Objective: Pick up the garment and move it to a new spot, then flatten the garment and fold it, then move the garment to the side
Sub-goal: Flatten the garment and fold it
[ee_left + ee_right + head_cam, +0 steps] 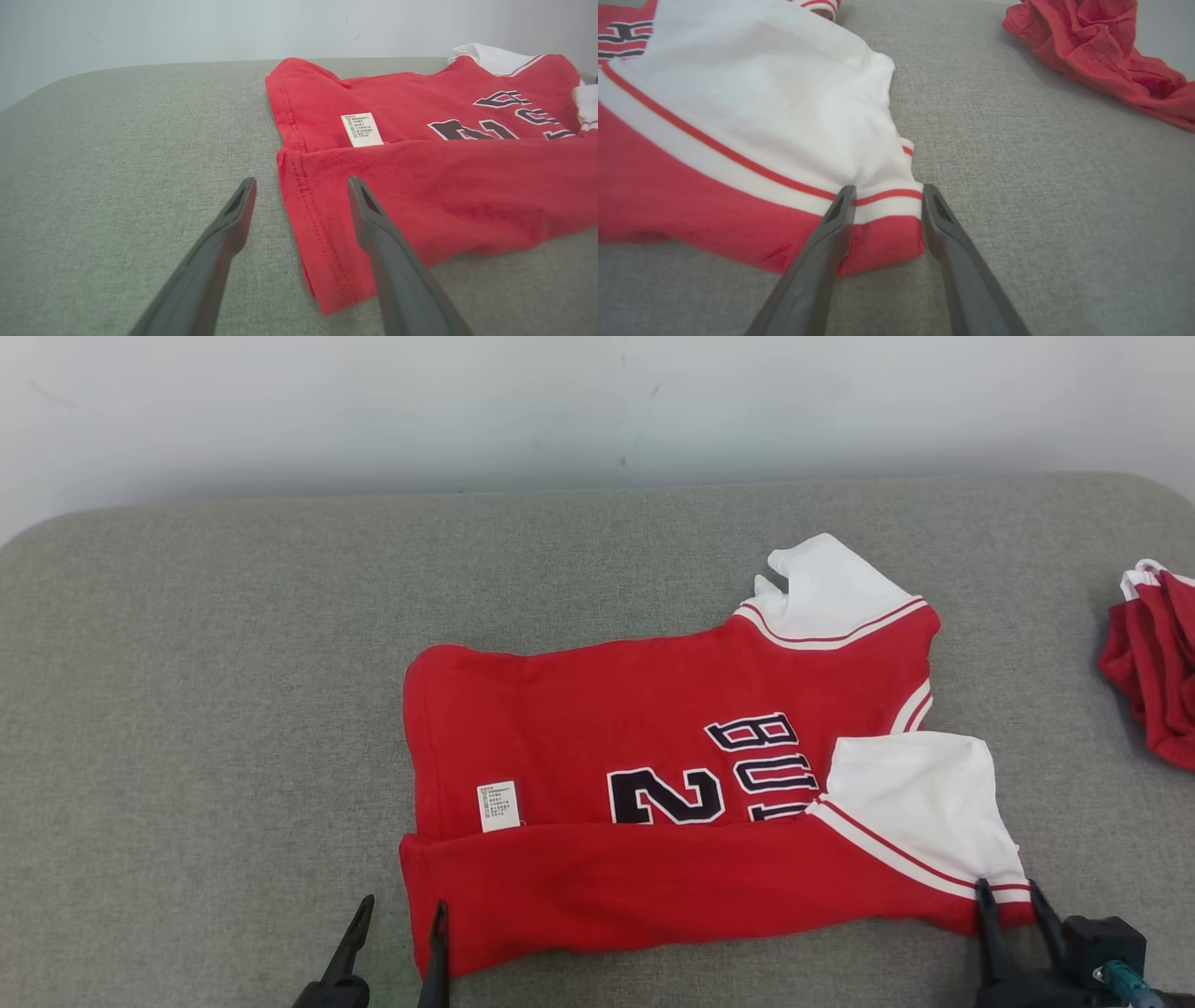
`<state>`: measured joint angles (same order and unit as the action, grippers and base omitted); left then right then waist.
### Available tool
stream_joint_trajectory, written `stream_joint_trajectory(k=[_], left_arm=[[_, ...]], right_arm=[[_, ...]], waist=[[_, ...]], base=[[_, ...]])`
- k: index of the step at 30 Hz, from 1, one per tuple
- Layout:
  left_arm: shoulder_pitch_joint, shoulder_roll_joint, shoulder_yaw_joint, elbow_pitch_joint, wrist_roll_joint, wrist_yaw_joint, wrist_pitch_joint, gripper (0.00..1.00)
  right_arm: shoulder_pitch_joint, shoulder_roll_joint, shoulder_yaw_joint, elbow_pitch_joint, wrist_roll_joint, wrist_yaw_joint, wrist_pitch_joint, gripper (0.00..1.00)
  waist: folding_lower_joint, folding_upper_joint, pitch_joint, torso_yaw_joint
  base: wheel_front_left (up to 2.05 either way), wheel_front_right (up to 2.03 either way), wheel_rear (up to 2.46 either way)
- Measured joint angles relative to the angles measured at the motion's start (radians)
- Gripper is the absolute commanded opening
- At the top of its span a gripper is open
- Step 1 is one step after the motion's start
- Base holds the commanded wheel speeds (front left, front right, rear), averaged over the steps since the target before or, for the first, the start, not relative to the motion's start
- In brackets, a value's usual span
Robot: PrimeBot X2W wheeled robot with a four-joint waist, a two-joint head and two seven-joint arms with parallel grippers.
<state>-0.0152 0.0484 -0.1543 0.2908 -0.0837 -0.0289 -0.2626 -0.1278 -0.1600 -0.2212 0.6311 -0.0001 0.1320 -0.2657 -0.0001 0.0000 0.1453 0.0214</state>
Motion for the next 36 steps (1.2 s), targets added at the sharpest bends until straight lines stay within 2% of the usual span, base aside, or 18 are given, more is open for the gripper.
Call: stream_joint_trajectory(k=[1,2,3,4,11,18,23,24,25,26,27,28,33,36], left_arm=[[0.001,0.001,0.000,0.000,-0.007,-0.005,0.000,1.00],[0.003,0.001,-0.002,0.000,-0.012,-0.007,0.000,1.00],[0.006,0.001,-0.005,0.000,-0.017,-0.012,0.000,1.00],[0.008,0.001,-0.009,0.001,-0.021,-0.016,0.000,1.00],[0.012,0.001,-0.033,0.042,-0.072,-0.032,0.000,1.00],[0.009,0.000,-0.048,0.158,-0.110,0.001,0.000,1.00],[-0.028,0.000,-0.063,0.221,-0.167,0.002,-0.004,1.00],[-0.034,0.000,-0.067,0.226,-0.167,0.002,-0.004,0.93],[-0.041,0.000,-0.068,0.231,-0.174,0.001,-0.005,0.78],[-0.047,0.001,-0.071,0.238,-0.183,0.001,-0.006,0.50],[-0.053,0.003,-0.074,0.241,-0.183,-0.002,-0.006,0.40],[-0.058,0.004,-0.075,0.244,-0.188,-0.006,-0.006,0.00],[-0.071,0.002,-0.083,0.246,-0.199,-0.017,-0.004,0.00],[-0.068,0.001,-0.050,0.195,-0.189,-0.012,0.000,0.00]], right_arm=[[-0.004,-0.001,0.003,0.006,0.002,0.000,0.000,0.48],[-0.009,-0.001,0.006,0.011,0.006,0.000,0.000,0.40],[-0.014,-0.002,0.009,0.020,0.011,0.000,-0.001,0.40],[-0.016,-0.003,0.014,0.030,0.018,0.000,-0.002,0.00],[-0.025,-0.019,0.043,0.017,0.051,0.000,-0.002,0.00],[-0.024,-0.033,0.066,-0.043,0.063,0.000,0.002,0.00],[-0.022,-0.039,0.078,-0.075,0.069,0.000,0.002,0.00],[-0.022,-0.040,0.080,-0.080,0.069,0.000,0.002,0.00],[-0.022,-0.041,0.083,-0.084,0.071,0.000,0.002,0.00],[-0.022,-0.042,0.086,-0.087,0.072,0.000,0.002,0.00],[-0.022,-0.043,0.088,-0.090,0.074,0.000,0.002,0.00],[-0.022,-0.044,0.091,-0.091,0.076,0.000,0.002,0.00],[-0.022,-0.045,0.091,-0.097,0.078,0.000,0.002,0.00],[-0.021,-0.043,0.076,-0.110,0.078,0.000,0.002,0.00]], waist=[[0.0000,0.0000,0.001,0.001],[0.0000,0.0000,0.003,0.002],[0.0000,0.0000,0.004,0.003],[0.0000,0.0000,0.006,0.004],[0.0000,0.0000,0.012,-0.001],[0.0001,0.0000,0.016,-0.015],[0.0001,0.0000,0.023,-0.021],[0.0001,0.0000,0.025,-0.021],[0.0001,0.0000,0.026,-0.021],[0.0001,0.0000,0.027,-0.021],[0.0001,0.0000,0.029,-0.022],[0.0001,0.0000,0.029,-0.022],[0.0002,0.0000,0.024,-0.022],[0.0002,0.0001,0.011,-0.022]], base=[[0.00,0.00,0.00],[0.00,0.00,0.00],[0.00,0.00,0.00],[0.00,0.00,0.00],[0.00,0.00,0.00],[0.00,0.00,0.00],[0.00,0.00,0.00],[0.00,0.00,0.00],[0.00,0.00,0.00],[0.00,0.00,0.00],[0.00,0.00,0.00],[0.00,0.00,0.00],[0.00,0.00,0.00],[0.00,0.00,0.00]])
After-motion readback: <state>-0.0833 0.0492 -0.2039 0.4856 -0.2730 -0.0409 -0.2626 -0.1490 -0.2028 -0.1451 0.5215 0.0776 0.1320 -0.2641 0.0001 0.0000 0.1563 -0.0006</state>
